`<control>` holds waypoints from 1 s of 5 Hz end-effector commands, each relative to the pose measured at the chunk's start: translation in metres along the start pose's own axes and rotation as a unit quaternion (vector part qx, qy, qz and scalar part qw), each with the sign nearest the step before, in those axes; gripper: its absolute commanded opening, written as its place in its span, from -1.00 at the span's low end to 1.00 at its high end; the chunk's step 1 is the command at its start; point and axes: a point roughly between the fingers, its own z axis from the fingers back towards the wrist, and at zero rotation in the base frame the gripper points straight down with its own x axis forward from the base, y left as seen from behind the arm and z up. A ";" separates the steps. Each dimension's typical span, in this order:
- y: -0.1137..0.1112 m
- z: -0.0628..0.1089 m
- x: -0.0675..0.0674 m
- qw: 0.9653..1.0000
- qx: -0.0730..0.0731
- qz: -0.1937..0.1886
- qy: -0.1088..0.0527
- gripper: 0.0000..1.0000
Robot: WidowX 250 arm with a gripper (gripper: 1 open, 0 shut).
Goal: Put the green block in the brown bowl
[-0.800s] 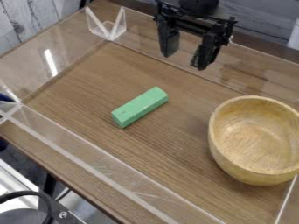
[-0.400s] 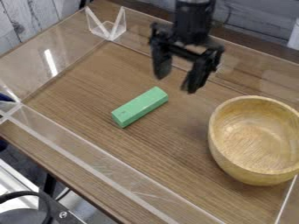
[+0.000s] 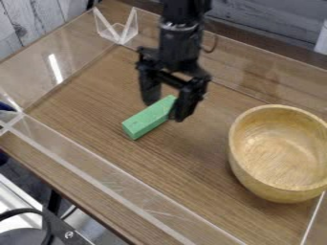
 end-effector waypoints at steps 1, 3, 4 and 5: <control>0.017 0.007 0.001 0.999 0.007 -0.004 -0.042 1.00; 0.026 -0.003 0.015 0.998 -0.002 -0.018 -0.056 1.00; 0.024 -0.003 0.023 0.998 -0.005 -0.026 -0.062 1.00; 0.020 -0.001 0.027 0.997 -0.008 -0.034 -0.068 1.00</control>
